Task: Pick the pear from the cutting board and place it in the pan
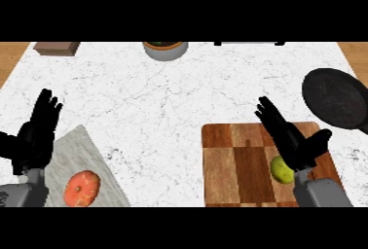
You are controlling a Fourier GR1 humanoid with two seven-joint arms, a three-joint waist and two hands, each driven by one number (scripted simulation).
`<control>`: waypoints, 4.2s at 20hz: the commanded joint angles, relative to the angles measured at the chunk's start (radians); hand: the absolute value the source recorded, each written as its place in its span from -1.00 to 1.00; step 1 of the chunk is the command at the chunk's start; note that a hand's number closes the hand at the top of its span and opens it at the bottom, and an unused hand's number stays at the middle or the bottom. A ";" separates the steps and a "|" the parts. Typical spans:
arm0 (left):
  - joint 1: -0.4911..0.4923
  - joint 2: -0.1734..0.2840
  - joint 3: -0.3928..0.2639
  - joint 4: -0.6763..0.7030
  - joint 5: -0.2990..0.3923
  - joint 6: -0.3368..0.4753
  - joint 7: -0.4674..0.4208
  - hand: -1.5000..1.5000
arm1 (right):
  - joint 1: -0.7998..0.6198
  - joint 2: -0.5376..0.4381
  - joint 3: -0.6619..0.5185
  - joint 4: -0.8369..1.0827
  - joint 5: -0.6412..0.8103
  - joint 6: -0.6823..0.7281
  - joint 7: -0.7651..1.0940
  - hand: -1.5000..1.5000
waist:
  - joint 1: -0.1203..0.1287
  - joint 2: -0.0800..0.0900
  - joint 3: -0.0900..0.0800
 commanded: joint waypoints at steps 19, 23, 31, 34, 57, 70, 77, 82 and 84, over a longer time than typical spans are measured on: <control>-0.115 -0.018 -0.077 -0.048 -0.086 -0.018 0.095 0.00 | 0.504 -0.465 -0.360 -0.392 0.131 -0.052 -0.063 -1.00 | -0.042 -0.025 -0.016; -0.091 -0.005 -0.085 -0.080 -0.103 -0.019 0.099 0.00 | 0.547 -0.670 -0.440 -0.438 0.104 0.103 0.064 -1.00 | -0.031 -0.027 -0.016; -0.151 -0.043 -0.084 -0.009 -0.109 -0.057 0.093 0.00 | 0.300 -0.750 -0.438 -0.484 0.052 0.143 0.395 -1.00 | 0.005 -0.015 -0.013; -0.115 -0.021 -0.072 -0.108 -0.110 -0.057 0.140 0.00 | 0.229 -0.779 -0.434 -0.532 0.040 0.165 0.516 -1.00 | 0.011 -0.017 -0.013; -0.152 -0.101 0.000 0.026 -0.180 -0.110 0.058 0.00 | -0.009 -0.421 -0.152 -0.553 0.285 0.210 0.868 -1.00 | -0.005 -0.018 -0.013; -0.164 -0.114 0.042 0.027 -0.196 -0.157 0.052 0.00 | 0.077 -0.323 -0.194 -0.351 0.369 0.415 0.613 -1.00 | -0.007 -0.018 -0.012; -0.133 -0.151 0.031 -0.050 -0.238 -0.124 0.114 0.00 | -0.020 -0.229 -0.149 -0.323 0.460 0.445 0.704 -1.00 | -0.002 -0.018 -0.012; -0.154 -0.130 0.057 -0.036 -0.209 -0.167 0.124 0.00 | 0.044 -0.281 -0.124 -0.321 0.539 0.507 0.677 -1.00 | -0.006 -0.019 -0.012; -0.151 -0.155 0.051 0.024 -0.240 -0.149 0.049 0.00 | 0.058 -0.249 -0.086 -0.292 0.614 0.474 0.639 -1.00 | -0.006 -0.018 -0.012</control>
